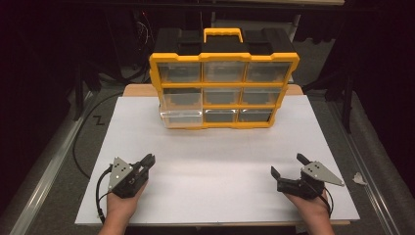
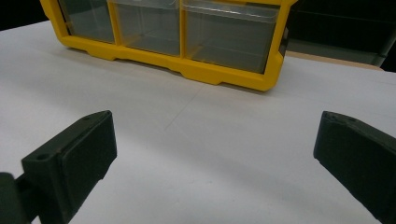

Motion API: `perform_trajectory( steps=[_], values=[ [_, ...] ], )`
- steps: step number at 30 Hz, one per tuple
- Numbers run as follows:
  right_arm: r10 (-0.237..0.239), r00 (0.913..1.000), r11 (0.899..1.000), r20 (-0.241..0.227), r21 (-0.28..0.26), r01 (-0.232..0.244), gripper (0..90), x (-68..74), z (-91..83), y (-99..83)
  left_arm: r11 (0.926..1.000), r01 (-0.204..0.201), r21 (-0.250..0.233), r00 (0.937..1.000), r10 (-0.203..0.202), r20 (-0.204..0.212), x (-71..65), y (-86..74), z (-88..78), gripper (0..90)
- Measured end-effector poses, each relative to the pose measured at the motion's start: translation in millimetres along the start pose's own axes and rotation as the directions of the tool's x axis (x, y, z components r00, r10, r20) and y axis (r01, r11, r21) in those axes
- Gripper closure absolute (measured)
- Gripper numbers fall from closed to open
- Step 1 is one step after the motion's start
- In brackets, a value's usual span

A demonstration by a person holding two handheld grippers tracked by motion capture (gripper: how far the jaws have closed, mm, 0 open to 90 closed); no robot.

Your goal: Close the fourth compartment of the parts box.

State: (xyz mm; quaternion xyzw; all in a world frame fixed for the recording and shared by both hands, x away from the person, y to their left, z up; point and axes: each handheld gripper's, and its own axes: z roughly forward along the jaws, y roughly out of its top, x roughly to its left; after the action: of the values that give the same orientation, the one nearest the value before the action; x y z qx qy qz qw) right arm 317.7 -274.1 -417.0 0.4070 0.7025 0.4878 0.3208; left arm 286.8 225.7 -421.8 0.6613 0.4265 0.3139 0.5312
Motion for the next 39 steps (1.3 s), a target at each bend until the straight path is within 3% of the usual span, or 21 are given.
perform_trajectory(
  steps=[5, 14, 19, 21, 29, 39],
  values=[
    [0.01, 1.0, 1.0, -0.001, 0.0, -0.01, 0.7, -1.0, 2.3, 0.5, 1.0, 0.001, 0.0, 1.0, -0.001, -0.003, 0.3, 0.0, -1.2, 89.0],
    [0.004, 1.0, 1.0, -0.005, 0.003, -0.004, 0.8, 0.9, 5.5, 2.1, 0.9999, 0.017, -0.002, 0.9998, -0.017, 0.01, -1.7, 0.7, -0.3, 89.7],
    [0.001, 1.0, 1.0, -0.006, 0.002, -0.001, 0.8, 3.8, 5.2, 3.8, 1.0, -0.001, -0.002, 1.0, 0.001, 0.01, -7.8, 1.6, 2.0, 89.6],
    [0.003, 1.0, 1.0, -0.009, 0.002, -0.003, 0.8, 5.0, 5.5, 5.2, 0.9997, 0.001, -0.026, 0.9999, -0.001, 0.01, -11.5, 6.0, 3.7, 89.5],
    [0.017, 0.9998, 1.0, -0.006, 0.006, -0.017, 0.8, 7.0, 8.4, 6.6, 0.999, -0.002, -0.045, 0.9994, 0.003, 0.034, -19.7, 20.3, 11.8, 89.4],
    [0.017, 0.9998, 1.0, -0.01, 0.011, -0.016, 0.8, 7.0, 7.3, 5.2, 0.9982, 0.031, -0.051, 0.9964, -0.027, 0.081, -30.0, 36.9, 36.0, 89.5]
  ],
)
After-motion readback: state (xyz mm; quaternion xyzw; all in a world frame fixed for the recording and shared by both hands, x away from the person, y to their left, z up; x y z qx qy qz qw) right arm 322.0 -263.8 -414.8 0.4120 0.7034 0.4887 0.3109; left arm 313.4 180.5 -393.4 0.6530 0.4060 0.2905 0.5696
